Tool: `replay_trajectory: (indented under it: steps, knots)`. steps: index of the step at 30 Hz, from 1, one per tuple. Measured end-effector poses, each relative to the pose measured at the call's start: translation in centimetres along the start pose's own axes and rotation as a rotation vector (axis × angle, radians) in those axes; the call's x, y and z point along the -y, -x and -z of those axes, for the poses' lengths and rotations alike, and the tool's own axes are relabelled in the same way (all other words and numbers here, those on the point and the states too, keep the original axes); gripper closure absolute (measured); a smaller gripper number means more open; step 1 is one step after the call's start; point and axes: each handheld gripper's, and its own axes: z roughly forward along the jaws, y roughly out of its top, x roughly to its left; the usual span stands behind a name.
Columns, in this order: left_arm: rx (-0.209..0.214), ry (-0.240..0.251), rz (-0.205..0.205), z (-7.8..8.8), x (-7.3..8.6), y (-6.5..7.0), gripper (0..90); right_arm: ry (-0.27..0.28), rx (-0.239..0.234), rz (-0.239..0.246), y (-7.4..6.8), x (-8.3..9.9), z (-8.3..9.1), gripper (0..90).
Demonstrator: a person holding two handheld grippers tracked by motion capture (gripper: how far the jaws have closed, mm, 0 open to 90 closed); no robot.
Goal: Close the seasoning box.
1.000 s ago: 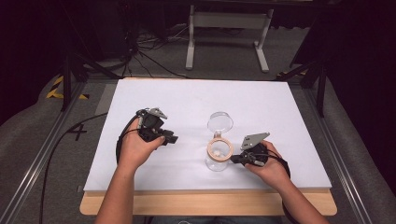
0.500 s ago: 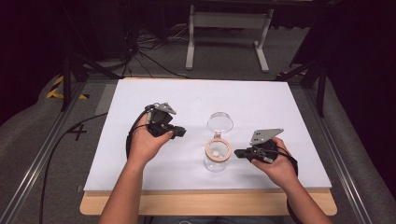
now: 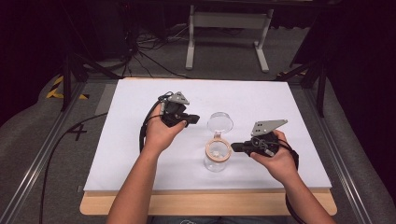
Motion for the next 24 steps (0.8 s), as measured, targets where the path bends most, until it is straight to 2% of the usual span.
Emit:
replay_trajectory:
  steps: [2, 5, 12, 20, 24]
  knots:
    - [0.015, 0.022, 0.013, -0.3, -0.2, 0.1, 89.7, 0.008, -0.003, -0.014, -0.1, -0.3, 0.1, 90.0]
    - [0.039, 0.025, 0.01, -1.1, -0.6, 0.1, 89.6, 0.025, -0.001, -0.045, -0.3, -0.4, 0.2, 90.0]
    - [0.043, 0.036, 0.006, -2.2, -1.1, 0.5, 88.2, 0.053, -0.002, -0.071, -0.3, -0.7, 0.2, 90.0]
    - [0.043, 0.025, -0.015, -2.2, -1.3, 1.2, 88.5, 0.077, -0.003, -0.086, -0.2, -1.5, -0.1, 90.0]
    - [0.064, 0.034, -0.022, -2.0, -1.4, 1.5, 88.9, 0.08, -0.002, -0.087, -0.2, -2.0, -0.4, 90.0]
